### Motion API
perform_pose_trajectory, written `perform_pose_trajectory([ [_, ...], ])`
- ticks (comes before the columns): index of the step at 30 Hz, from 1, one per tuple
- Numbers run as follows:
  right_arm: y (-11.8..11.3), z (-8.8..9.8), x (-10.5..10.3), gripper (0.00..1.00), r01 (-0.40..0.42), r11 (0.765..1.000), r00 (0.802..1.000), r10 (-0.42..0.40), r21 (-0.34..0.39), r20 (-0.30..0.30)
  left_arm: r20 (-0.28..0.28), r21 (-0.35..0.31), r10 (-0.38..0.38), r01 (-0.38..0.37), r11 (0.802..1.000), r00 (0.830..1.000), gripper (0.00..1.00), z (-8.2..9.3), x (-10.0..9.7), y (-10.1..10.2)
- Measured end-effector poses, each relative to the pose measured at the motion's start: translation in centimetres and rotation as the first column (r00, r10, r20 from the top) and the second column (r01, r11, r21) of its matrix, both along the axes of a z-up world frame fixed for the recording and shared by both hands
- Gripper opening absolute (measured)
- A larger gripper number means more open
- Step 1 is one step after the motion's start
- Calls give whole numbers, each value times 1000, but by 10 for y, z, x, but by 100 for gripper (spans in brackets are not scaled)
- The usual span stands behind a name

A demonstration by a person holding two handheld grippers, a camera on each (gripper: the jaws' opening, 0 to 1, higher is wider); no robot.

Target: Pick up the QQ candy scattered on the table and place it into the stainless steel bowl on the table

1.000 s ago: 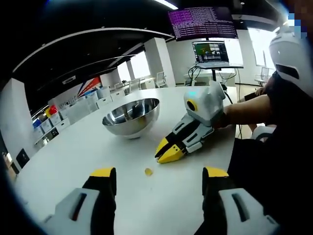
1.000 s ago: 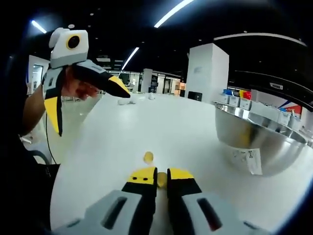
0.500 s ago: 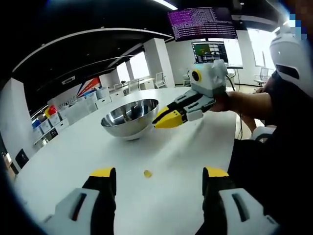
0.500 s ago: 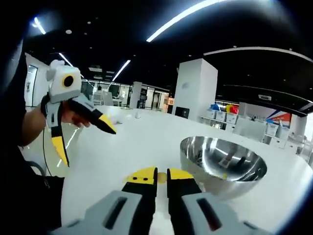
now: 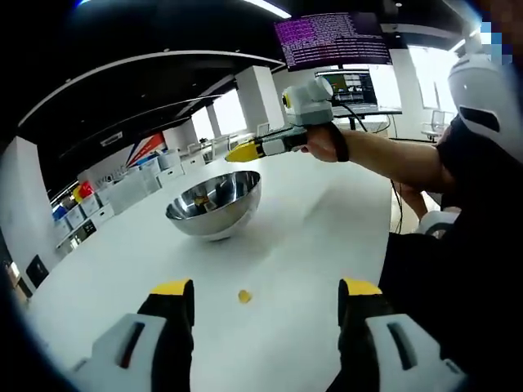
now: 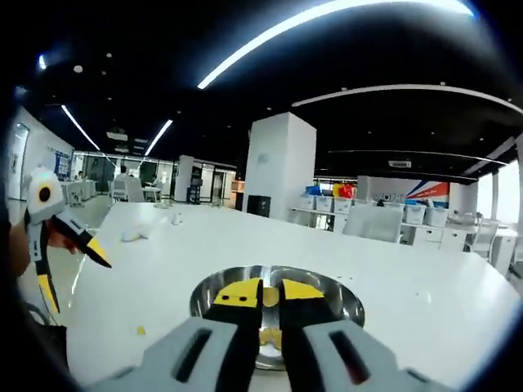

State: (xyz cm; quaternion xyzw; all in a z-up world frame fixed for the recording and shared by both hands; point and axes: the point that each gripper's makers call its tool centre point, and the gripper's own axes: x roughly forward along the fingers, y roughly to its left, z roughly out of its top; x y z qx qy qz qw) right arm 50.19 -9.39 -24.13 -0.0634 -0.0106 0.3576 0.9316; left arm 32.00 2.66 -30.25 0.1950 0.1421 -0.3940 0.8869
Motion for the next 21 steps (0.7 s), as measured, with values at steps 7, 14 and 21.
perform_pose_trajectory([
  [7,-4,-19,12,7,16,1000,999,-17,-15,-48,2,3,2,-2,1000,1000,71,1,0,2],
  [14,-7,-17,12,7,17,1000,999,-18,-22,-50,1,4,0,0,1000,1000,71,1,0,1],
  [21,-5,-17,12,22,2,1000,999,-3,-11,-52,0,1,-1,1,1000,1000,71,1,0,0],
])
